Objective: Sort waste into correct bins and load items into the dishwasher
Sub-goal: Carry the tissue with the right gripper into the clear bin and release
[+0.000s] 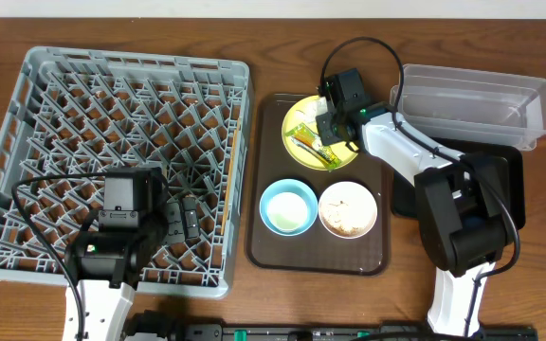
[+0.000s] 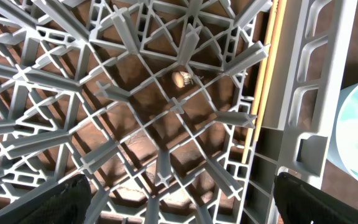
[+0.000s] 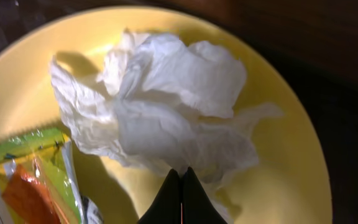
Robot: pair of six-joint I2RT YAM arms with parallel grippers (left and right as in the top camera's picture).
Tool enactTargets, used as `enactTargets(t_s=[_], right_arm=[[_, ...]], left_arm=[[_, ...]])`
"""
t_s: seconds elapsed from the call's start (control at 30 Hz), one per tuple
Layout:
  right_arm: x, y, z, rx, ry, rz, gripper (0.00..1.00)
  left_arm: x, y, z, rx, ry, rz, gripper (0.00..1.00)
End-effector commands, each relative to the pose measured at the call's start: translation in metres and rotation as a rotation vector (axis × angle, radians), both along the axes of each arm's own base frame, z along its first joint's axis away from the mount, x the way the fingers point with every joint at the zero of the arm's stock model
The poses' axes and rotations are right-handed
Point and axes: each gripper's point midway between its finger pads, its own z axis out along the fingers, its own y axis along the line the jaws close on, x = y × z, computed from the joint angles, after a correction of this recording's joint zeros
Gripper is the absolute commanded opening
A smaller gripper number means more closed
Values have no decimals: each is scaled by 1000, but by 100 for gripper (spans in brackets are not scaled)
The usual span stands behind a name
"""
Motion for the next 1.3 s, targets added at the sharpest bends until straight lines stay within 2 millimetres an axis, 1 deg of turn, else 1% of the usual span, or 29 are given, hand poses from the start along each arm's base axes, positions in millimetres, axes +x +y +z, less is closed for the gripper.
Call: enactTargets(t_s=[0.0, 0.1, 0.2, 0.27, 0.3, 0.37, 0.4, 0.47, 0.53, 0.6, 0.67, 0.7, 0.83, 0.87, 0.9, 0.93, 0.97, 1.0, 1.07, 1.13, 1.17, 1.2, 1.27], right_arm=[[0, 1, 18, 6, -18, 0, 1], [-3, -1, 42, 15, -43, -2, 1], [-3, -6, 80, 38, -103, -11, 1], [-1, -14, 107, 55, -156, -31, 1], [1, -22, 122, 63, -188, -65, 1], [4, -40, 146, 68, -239, -139, 1], [5, -53, 159, 67, -267, -181, 1], [7, -74, 174, 59, -305, -234, 1], [9, -97, 184, 40, -331, -289, 1], [11, -120, 187, 17, -337, -341, 1], [10, -163, 180, -2, -310, -454, 1], [10, -175, 178, -1, -303, -488, 1], [9, -211, 171, -14, -284, -564, 2], [8, -217, 168, -18, -276, -577, 4], [6, -223, 166, -23, -265, -588, 11], [3, -226, 163, -28, -250, -596, 24], [-2, -232, 159, -37, -224, -607, 40], [-3, -233, 158, -38, -219, -610, 41], [-4, -233, 157, -40, -216, -610, 57], [-3, -233, 159, -36, -222, -609, 59], [-3, -231, 160, -27, -222, -602, 59], [-3, -225, 162, 2, -221, -584, 57], [-1, -206, 167, 90, -215, -508, 54]], left_arm=[[3, 0, 7, -7, -17, 3, 96], [3, 0, 7, -7, -17, 3, 96], [3, 0, 7, -7, -18, 3, 96], [3, 0, 7, -7, -18, 3, 96], [3, 0, 7, -7, -17, 3, 96], [3, 0, 7, -7, -17, 3, 96], [3, 0, 7, -7, -17, 3, 96], [3, 0, 7, -7, -17, 3, 96], [3, 0, 7, -7, -18, 4, 96], [3, 0, 7, -7, -18, 3, 96], [3, 0, 7, -7, -18, 3, 96], [3, 0, 7, -7, -18, 4, 96], [3, 0, 7, -7, -18, 4, 96], [3, 0, 7, -7, -17, 4, 96], [3, 0, 7, -7, -18, 4, 96], [3, 0, 7, -7, -18, 4, 96], [3, 0, 7, -7, -18, 4, 96], [3, 0, 7, -7, -17, 3, 96], [3, 0, 7, -7, -18, 3, 96], [3, 0, 7, -7, -18, 4, 96], [3, 0, 7, -7, -18, 4, 96], [3, 0, 7, -7, -17, 3, 96], [3, 0, 7, -7, -17, 3, 96]])
